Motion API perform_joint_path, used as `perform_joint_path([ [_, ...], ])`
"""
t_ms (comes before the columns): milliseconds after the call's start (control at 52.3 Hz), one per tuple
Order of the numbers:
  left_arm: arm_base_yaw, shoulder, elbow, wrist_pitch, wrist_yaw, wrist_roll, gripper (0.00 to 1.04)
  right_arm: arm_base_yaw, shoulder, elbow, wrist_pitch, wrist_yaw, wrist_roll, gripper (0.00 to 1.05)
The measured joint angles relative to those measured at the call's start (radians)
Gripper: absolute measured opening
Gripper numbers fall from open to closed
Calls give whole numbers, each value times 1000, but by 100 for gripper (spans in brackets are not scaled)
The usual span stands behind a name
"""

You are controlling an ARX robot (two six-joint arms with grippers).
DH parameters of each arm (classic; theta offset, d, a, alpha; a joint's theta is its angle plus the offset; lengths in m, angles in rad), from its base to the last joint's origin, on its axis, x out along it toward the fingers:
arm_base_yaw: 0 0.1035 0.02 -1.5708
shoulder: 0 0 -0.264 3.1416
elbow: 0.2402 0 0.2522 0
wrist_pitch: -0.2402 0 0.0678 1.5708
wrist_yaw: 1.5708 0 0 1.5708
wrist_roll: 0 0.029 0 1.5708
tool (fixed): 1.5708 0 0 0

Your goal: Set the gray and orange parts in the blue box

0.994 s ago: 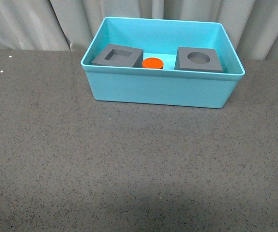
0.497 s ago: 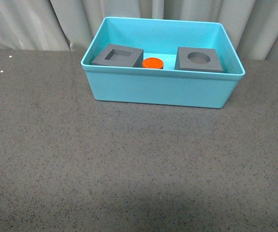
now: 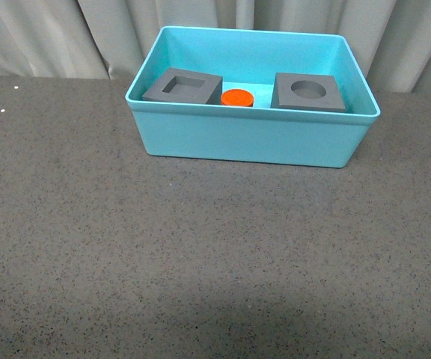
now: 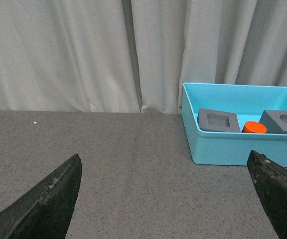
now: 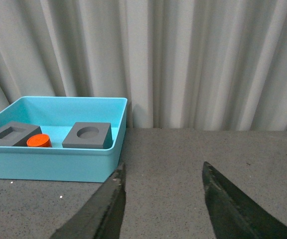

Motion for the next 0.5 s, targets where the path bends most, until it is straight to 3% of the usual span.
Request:
perform_joint_path([
  [306, 0, 0, 0, 0, 0, 0, 98, 0, 0, 0, 0, 0, 1, 97],
  [497, 0, 0, 0, 0, 0, 0, 98, 0, 0, 0, 0, 0, 0, 95],
])
